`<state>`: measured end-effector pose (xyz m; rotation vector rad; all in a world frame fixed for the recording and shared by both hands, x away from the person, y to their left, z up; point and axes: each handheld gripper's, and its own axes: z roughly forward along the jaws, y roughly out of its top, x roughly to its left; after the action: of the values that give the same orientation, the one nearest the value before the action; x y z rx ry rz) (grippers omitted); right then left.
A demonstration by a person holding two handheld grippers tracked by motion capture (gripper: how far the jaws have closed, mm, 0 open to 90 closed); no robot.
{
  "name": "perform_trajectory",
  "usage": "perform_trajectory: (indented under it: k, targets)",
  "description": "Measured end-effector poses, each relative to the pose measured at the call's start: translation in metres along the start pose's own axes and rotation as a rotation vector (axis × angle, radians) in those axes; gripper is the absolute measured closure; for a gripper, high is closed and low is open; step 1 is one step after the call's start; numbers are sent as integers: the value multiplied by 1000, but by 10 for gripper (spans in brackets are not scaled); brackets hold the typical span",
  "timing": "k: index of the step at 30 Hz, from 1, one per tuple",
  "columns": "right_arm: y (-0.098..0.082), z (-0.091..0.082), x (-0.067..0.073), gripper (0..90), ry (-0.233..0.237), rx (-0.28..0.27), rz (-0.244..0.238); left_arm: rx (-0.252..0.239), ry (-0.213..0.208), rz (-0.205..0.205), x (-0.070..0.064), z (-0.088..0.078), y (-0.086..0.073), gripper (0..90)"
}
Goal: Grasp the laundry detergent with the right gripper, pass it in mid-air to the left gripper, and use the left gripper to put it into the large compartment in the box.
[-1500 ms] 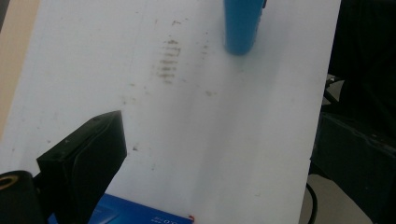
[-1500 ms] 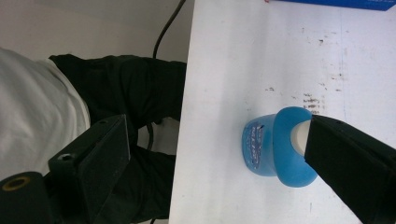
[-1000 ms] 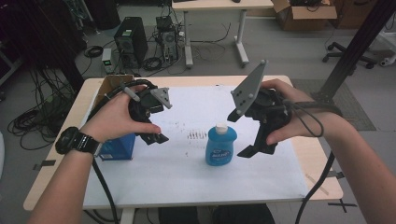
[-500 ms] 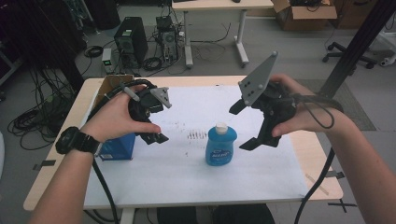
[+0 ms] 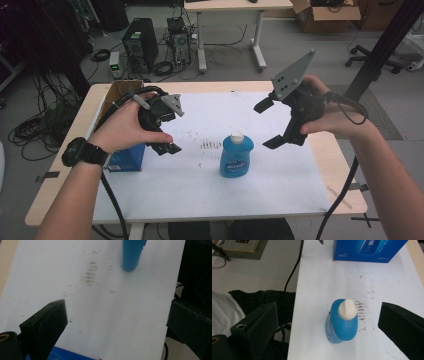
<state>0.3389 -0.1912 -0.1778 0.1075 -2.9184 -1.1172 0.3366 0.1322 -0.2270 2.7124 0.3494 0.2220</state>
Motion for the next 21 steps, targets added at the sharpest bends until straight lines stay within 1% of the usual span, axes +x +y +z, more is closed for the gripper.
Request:
perform_trajectory:
  k: [2,8,9,10,13,14,15,18,20,21]
  targets:
    - [-9,-1,-7,28,-7,-37,13,-4,-3,-4,0,2,0,35]
    - [-28,1,-18,25,-16,-96,36,-2,-8,-6,-1,7,0,35]
    - [-28,1,-18,25,-16,-96,36,-2,-8,-6,-1,7,0,35]
    - [-35,3,-21,24,-21,-117,40,-4,-10,-6,-1,8,0,35]
    - [-40,4,-22,24,-24,-131,44,-4,-12,-6,-2,11,0,35]
    - [-46,5,-24,23,-25,-149,52,0,-13,-3,-2,12,0,35]
    - [-50,6,-25,23,-29,-159,54,-5,-14,-9,-2,13,1,35]
    - [-59,9,-28,23,-24,-189,66,-4,-14,-8,-2,14,1,35]
    - [-65,13,-30,23,-25,-200,72,-3,-18,-8,-2,16,2,35]
    - [-65,13,-30,23,-25,-200,72,-3,-18,-8,-2,16,2,35]
